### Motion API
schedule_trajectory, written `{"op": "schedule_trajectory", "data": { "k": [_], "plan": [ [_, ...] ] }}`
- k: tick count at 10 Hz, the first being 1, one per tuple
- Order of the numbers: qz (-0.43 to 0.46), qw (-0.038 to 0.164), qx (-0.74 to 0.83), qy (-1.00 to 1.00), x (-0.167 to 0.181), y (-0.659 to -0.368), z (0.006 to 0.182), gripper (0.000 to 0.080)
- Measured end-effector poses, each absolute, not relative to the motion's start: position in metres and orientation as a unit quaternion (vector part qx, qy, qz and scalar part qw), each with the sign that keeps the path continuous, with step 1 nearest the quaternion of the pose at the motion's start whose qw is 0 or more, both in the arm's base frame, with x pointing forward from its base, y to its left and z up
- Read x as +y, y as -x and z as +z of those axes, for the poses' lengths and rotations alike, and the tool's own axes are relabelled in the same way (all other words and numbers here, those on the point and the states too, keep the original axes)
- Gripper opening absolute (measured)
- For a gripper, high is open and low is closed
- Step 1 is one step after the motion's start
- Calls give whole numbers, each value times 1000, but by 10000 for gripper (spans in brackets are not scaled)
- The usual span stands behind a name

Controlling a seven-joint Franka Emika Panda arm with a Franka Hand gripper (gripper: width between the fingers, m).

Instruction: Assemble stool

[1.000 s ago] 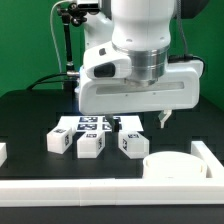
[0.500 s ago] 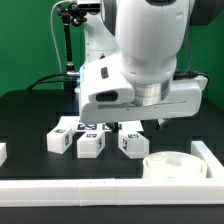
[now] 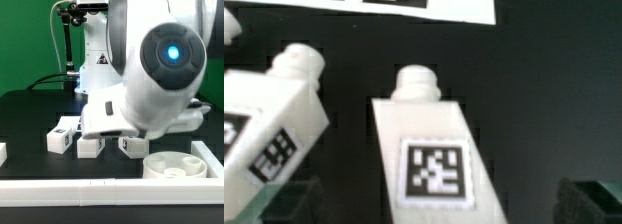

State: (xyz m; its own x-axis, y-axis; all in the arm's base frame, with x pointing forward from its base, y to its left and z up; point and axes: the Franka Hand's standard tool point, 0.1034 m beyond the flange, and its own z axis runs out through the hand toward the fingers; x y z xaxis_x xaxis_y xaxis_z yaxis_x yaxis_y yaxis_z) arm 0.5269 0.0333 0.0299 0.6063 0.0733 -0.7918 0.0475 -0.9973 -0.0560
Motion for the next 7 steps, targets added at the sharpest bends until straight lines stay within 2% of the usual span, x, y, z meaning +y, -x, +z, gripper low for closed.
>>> {"op": "schedule_trajectory", "data": {
  "k": [7],
  "plan": [
    [416,15,-39,908,39,-525,4,649]
  ]
}}
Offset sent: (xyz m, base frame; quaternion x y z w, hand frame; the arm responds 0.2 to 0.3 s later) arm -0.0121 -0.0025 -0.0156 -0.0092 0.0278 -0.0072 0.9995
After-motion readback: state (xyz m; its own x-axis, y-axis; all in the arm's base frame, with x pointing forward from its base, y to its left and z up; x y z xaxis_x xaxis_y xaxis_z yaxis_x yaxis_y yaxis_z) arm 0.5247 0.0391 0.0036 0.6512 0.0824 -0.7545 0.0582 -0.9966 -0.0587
